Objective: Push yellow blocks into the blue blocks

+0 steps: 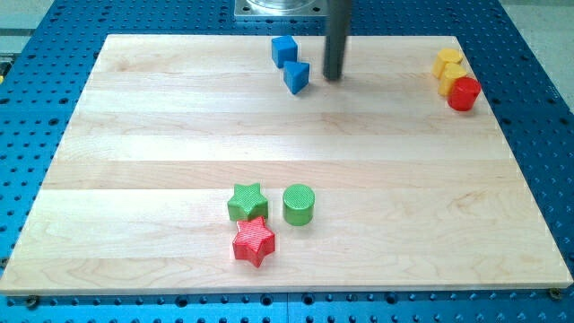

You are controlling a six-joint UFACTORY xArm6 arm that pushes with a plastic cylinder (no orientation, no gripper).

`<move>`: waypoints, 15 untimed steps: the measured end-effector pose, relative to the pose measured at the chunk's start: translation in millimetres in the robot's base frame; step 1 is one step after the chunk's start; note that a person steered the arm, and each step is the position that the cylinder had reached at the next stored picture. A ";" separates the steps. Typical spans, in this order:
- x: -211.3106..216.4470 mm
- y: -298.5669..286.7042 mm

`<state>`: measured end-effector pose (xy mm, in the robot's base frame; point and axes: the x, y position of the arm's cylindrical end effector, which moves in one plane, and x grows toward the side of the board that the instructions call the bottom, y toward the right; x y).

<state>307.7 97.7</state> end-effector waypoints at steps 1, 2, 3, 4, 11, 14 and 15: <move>37.5 -41.2; 1.6 -59.6; -26.4 -64.1; 32.3 -19.6; -3.3 36.0; -38.8 60.8; -40.3 72.5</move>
<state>267.3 170.2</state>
